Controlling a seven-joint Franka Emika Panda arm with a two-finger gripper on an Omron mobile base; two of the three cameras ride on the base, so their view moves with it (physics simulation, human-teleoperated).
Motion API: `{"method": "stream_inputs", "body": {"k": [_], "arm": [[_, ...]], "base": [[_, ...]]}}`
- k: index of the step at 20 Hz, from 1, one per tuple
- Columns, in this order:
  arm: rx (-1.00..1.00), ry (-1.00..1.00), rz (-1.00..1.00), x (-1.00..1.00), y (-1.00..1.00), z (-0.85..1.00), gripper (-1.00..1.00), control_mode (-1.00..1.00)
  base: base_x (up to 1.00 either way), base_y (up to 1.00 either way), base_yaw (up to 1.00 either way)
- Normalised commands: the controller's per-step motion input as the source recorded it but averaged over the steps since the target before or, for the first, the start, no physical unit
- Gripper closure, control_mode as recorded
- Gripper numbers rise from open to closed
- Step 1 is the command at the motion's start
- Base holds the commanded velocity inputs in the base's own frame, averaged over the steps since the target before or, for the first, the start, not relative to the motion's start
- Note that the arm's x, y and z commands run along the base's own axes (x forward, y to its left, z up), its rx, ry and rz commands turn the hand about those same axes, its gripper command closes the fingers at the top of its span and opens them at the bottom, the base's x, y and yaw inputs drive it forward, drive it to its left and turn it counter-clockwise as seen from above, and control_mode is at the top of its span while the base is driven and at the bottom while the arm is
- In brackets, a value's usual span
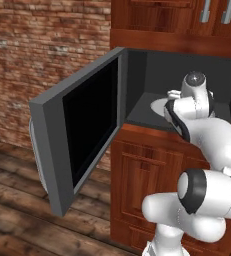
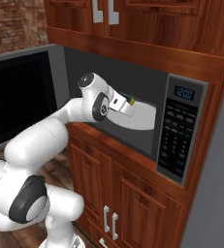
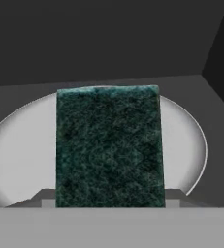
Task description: Place the sponge inside the microwave to prepare for sanitizing.
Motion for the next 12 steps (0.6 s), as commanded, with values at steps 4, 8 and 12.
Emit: {"method": "stream_inputs", "body": {"k": [4,8,12], "arm": [[0.00,0.01,0.00,0.17,0.00,-0.46,1.00,-1.00],[0.00,0.00,0.00,0.13,0.00,-0.37,1.00,-1.00],[0.00,0.00,0.00,0.24,-0.06,-0.04,1.00,-1.00]], "base": [[0.00,0.00,0.00],[0.00,0.00,0.00],[0.00,0.00,0.00]]}}
